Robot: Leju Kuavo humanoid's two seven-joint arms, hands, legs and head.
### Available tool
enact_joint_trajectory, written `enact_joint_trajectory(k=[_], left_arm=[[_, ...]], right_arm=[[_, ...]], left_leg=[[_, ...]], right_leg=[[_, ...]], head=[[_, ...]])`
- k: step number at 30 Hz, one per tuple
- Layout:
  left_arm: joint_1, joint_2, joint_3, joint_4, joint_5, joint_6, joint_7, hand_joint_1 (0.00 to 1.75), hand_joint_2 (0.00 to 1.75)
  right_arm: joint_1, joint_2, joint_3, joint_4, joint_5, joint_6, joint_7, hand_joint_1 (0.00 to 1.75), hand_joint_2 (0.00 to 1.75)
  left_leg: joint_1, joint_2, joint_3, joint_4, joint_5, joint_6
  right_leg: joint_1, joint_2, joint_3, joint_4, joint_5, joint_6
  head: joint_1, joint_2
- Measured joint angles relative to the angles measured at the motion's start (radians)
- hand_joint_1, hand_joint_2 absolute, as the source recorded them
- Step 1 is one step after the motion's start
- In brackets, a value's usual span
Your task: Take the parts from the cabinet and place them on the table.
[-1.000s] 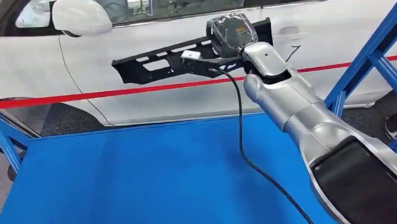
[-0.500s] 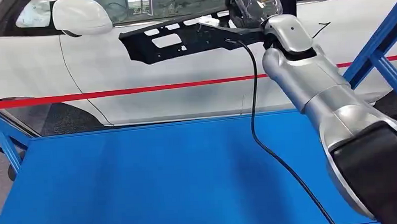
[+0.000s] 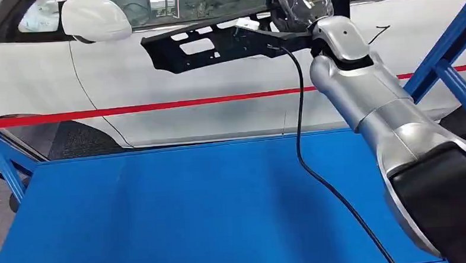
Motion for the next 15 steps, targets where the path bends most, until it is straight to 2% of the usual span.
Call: enact_joint_trajectory(k=[8,13,14,15], left_arm=[[0.0,0.0,0.0,0.0,0.001,0.0,0.0,0.0,0.0],[0.0,0.0,0.005,0.0,0.003,-0.003,-0.019,0.0,0.0],[0.001,0.0,0.006,0.0,0.003,-0.007,-0.027,0.0,1.75],[0.003,0.0,0.006,0.0,0.003,-0.016,-0.038,0.0,1.75]], right_arm=[[0.0,-0.002,-0.004,0.0,-0.006,-0.009,-0.001,1.75,1.75],[0.002,-0.003,-0.017,0.003,-0.01,-0.029,-0.026,1.75,1.75],[0.004,-0.003,-0.02,0.003,-0.01,-0.029,-0.026,1.75,1.75],[0.006,-0.003,-0.023,0.004,-0.01,-0.029,-0.027,1.75,1.75]], left_leg=[[0.0,0.0,0.0,0.0,0.0,0.0],[0.0,0.0,0.0,0.0,0.0,0.0],[0.0,0.0,0.0,0.0,0.0,0.0],[0.0,0.0,0.0,0.0,0.0,0.0]], right_leg=[[0.0,0.0,0.0,0.0,0.0,0.0],[0.0,0.0,0.0,0.0,0.0,0.0],[0.0,0.0,0.0,0.0,0.0,0.0],[0.0,0.0,0.0,0.0,0.0,0.0]], head=[[0.0,0.0],[0.0,0.0],[0.0,0.0],[0.0,0.0]])
